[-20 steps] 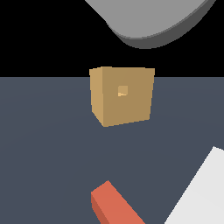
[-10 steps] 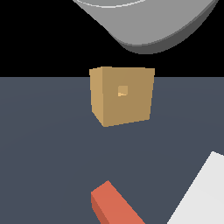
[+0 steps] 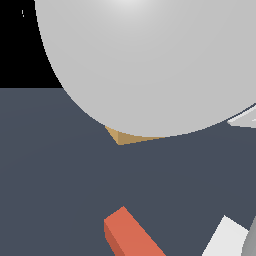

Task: Insert the peg into the horizontal hole in a box.

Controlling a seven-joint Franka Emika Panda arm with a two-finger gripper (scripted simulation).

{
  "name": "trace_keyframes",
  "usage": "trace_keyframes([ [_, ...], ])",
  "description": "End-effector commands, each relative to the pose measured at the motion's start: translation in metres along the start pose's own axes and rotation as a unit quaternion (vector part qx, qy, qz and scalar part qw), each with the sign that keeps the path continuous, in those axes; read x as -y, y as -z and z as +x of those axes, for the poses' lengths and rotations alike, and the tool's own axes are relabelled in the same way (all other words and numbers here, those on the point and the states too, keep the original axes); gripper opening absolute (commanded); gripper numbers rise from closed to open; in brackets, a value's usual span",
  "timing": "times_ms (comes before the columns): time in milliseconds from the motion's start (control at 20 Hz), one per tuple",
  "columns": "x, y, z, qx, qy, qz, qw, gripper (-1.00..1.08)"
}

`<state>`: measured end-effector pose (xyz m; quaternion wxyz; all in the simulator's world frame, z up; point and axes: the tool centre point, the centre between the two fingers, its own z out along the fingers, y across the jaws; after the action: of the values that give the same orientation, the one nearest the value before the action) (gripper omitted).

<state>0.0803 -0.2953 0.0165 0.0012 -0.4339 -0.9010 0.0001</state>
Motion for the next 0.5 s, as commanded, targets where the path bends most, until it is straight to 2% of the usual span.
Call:
trace_keyframes([
  [0,-0.0006,-0.0022,-0.001,0.001,0.0,-0.001,1.0,1.0],
  [150,-0.001,0.0,-0.0018,0.001,0.0,-0.001,1.0,1.0],
  [200,-0.001,0.0,-0.0018,0.001,0.0,-0.001,1.0,-1.0],
  [450,-0.001,0.0,-0.0018,0.001,0.0,-0.001,1.0,-1.0],
])
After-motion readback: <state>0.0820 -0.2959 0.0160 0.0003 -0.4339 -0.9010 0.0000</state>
